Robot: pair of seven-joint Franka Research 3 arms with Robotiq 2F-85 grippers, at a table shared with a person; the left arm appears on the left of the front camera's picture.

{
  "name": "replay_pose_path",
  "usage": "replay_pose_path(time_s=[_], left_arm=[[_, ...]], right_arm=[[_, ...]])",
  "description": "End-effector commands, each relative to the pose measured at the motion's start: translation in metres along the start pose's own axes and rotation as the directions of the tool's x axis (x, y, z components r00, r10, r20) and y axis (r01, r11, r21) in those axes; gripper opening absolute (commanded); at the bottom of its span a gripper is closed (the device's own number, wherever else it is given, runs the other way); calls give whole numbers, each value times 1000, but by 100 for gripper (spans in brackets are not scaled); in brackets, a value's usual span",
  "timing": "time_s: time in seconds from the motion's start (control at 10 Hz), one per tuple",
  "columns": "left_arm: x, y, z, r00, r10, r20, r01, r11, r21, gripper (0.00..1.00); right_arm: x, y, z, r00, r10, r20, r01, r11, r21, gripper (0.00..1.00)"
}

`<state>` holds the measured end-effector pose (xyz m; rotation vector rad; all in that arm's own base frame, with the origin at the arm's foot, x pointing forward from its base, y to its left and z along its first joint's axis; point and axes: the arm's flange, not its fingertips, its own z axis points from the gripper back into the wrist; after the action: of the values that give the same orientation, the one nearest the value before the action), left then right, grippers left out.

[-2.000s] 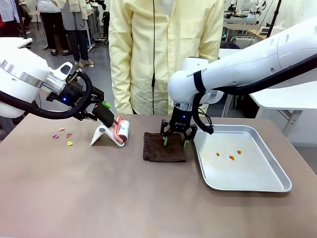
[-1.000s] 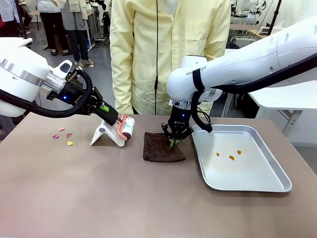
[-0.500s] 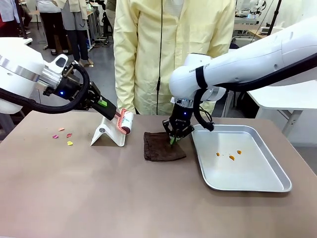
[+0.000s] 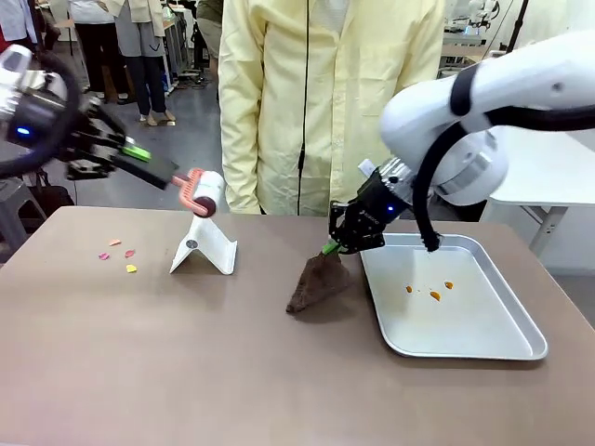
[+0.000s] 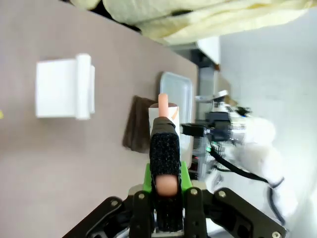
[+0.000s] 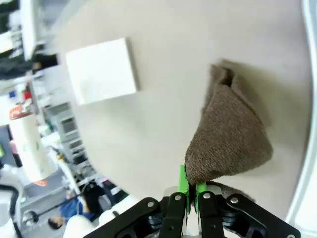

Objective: Clean the surface of the table.
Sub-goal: Hold the Lint Roller with your left hand and the towel with your right hand.

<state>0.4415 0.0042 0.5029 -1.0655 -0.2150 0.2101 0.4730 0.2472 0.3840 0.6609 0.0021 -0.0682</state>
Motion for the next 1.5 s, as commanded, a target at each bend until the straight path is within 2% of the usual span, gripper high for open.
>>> replay_pose_path(time_s=[0.0,0.1,0.2,0.4,0.5,0.7,0.8,0.9,1.0,1.1,1.2,1.3,1.4], left_arm=[[-24,16,48,1000,23,-18,-25,989,-143,5],[-36,29,74,996,65,67,-54,986,-156,5],[-48,48,101,990,97,102,-77,980,-185,5],[-58,86,135,979,164,118,-138,969,-206,5],[-70,110,150,990,111,86,-91,973,-211,5],[-80,151,173,997,-75,10,75,965,-251,5],[-76,168,182,990,-139,17,138,941,-309,5],[-72,181,192,988,-145,55,155,911,-382,5],[-72,185,197,985,-105,134,157,867,-472,5],[-72,186,193,981,-119,156,178,873,-454,5],[-70,184,189,977,-139,161,196,881,-431,5],[-68,182,186,969,-172,175,231,878,-418,5],[-75,189,192,982,-110,154,167,890,-424,5]], right_arm=[[-38,-28,14,991,133,6,-132,971,201,0],[-62,-36,22,978,206,33,-207,944,255,0],[-92,-49,31,959,274,71,-283,914,290,0],[-142,-80,49,940,250,231,-314,899,304,0],[-173,-101,58,924,226,308,-330,879,345,0],[-231,-142,76,923,163,350,-325,816,478,0],[-255,-169,89,920,170,354,-349,768,537,0],[-271,-195,98,919,256,301,-388,728,565,0],[-278,-218,101,917,285,277,-398,682,614,0],[-272,-228,99,916,333,222,-395,662,637,0],[-270,-240,96,889,420,183,-428,620,657,0],[-271,-256,93,866,446,228,-470,567,676,0],[-266,-263,86,884,378,275,-455,558,694,0]])
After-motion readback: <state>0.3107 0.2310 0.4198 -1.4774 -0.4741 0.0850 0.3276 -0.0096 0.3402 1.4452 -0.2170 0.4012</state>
